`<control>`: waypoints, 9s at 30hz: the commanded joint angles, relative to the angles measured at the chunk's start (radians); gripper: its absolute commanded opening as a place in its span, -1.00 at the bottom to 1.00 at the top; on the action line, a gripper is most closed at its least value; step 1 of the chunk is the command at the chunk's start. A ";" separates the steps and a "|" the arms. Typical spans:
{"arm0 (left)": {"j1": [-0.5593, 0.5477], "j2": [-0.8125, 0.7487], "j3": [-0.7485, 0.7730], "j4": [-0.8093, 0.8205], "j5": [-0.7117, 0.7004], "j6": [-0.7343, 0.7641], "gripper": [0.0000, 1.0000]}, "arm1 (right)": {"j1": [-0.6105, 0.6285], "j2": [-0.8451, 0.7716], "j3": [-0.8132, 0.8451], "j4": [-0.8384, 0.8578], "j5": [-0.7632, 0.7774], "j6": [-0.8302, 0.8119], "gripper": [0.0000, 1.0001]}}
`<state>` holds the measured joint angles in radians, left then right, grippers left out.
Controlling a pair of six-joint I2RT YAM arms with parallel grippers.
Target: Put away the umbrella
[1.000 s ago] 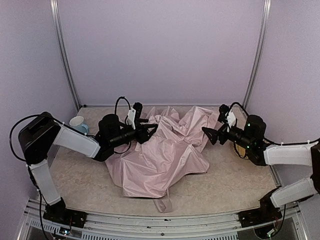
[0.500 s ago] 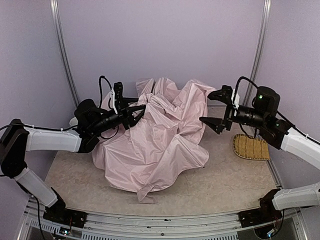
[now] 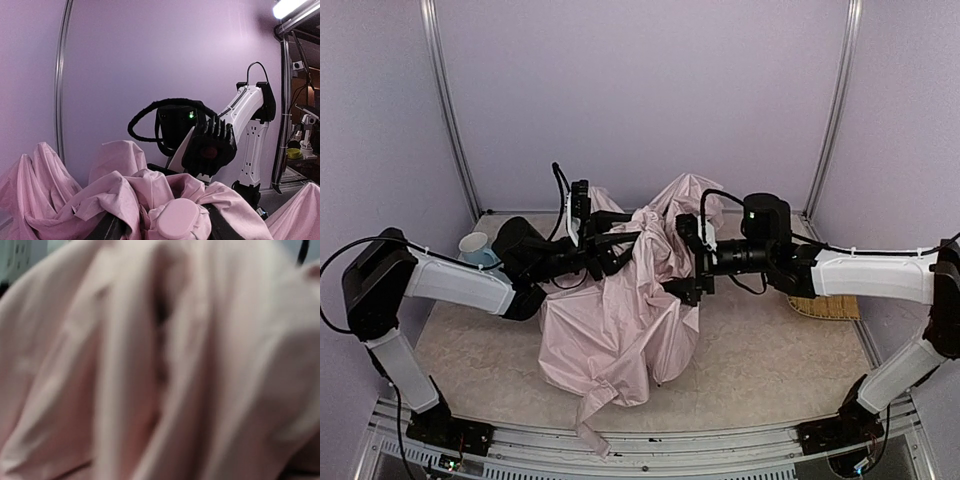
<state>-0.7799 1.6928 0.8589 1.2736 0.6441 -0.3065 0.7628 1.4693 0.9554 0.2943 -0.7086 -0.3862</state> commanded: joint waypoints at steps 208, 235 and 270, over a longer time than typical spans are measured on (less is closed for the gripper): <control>0.253 0.484 0.705 -0.936 0.091 0.785 -1.00 | -0.093 -0.109 0.374 -0.466 -0.576 0.033 -1.00; 0.274 0.636 0.804 -0.874 -0.215 0.952 -1.00 | -0.015 0.450 -0.058 -0.301 -0.337 0.225 -1.00; -0.085 0.157 0.121 -0.931 -0.183 0.798 0.87 | -0.154 0.565 -0.069 -0.058 -0.370 0.479 -1.00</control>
<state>-0.8543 1.7702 0.8658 0.3885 0.3840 0.4553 0.6182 1.9995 0.8963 0.2722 -1.1419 0.0071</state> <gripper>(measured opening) 0.943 0.267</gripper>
